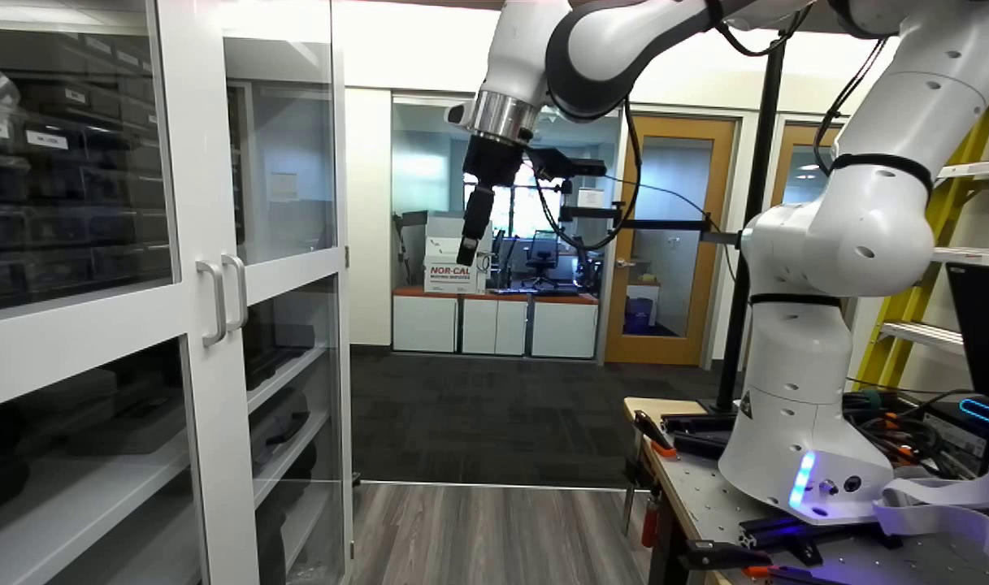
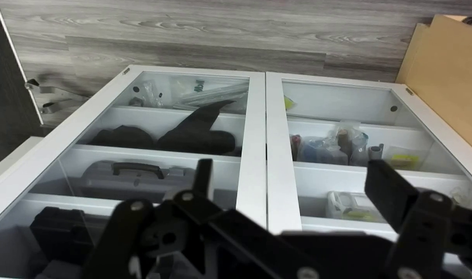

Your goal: Open the left file cabinet door

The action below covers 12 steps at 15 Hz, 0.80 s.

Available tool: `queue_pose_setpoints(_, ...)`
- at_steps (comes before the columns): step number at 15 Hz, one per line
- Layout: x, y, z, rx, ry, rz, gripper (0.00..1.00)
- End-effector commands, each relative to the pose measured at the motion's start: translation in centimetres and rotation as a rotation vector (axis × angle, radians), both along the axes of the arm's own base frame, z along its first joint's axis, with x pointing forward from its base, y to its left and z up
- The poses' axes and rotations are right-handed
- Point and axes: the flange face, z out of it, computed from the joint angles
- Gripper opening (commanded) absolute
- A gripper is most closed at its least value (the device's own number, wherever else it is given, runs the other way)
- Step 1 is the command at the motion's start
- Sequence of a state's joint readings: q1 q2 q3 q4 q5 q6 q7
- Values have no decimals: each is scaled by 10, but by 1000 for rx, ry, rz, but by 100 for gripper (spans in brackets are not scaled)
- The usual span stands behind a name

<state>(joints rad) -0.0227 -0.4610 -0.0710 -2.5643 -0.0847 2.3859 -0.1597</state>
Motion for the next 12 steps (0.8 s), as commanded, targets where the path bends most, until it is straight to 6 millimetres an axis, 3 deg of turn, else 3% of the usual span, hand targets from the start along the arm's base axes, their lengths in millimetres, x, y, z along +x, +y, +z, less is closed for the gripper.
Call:
queue_pose_setpoints(1, 4, 7, 7, 19, -111, -1, 100)
queue_pose_setpoints(5, 14, 15, 7, 35, -177, -11, 100)
queue_pose_setpoints(12, 40, 36, -9, 37, -222, 18, 100)
